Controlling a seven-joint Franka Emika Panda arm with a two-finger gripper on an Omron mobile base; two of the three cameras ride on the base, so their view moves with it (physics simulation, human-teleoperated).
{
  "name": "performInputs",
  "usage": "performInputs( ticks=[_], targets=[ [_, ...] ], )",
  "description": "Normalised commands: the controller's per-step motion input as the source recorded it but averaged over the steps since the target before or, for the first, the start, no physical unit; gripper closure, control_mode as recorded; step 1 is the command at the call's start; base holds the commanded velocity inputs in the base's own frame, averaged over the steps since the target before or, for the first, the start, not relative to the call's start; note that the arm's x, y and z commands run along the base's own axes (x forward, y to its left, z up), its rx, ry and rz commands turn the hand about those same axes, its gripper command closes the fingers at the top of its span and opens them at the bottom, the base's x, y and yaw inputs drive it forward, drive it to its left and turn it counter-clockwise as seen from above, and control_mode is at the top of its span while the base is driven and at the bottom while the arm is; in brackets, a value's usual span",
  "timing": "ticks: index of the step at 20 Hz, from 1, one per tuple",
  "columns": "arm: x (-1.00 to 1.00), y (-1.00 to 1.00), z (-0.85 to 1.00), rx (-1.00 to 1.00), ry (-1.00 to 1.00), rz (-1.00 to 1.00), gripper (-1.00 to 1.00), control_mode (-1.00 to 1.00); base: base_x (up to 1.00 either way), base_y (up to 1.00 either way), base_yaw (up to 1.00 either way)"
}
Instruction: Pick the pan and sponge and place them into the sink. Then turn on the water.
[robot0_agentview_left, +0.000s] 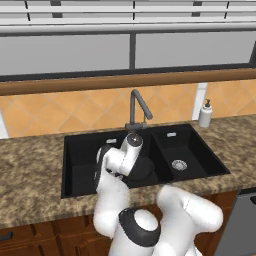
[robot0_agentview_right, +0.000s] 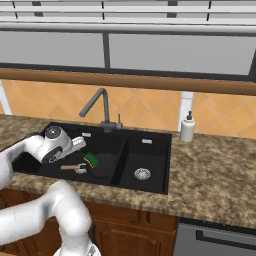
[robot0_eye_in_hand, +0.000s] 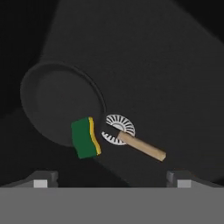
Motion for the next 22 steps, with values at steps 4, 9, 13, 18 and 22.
performInputs(
  ticks=[4,9,13,18,22],
  targets=[
    [-0.93,0.51,0.88,0.0,-0.18,-0.01,-1.0,-1.0,0.0,0.0,0.0],
    [-0.97,0.07,0.89,0.02,-0.24,-0.17,-1.0,-1.0,0.0,0.0,0.0],
    [-0.77,0.0,0.87,0.11,-0.07,-0.23,-1.0,-1.0,0.0,0.0,0.0],
    [-0.43,0.0,0.96,0.06,0.0,-0.16,-1.0,-1.0,0.0,0.0,0.0],
    [-0.14,-0.05,0.64,0.02,0.06,-0.14,-1.0,-1.0,0.0,0.0,0.0]
  ],
)
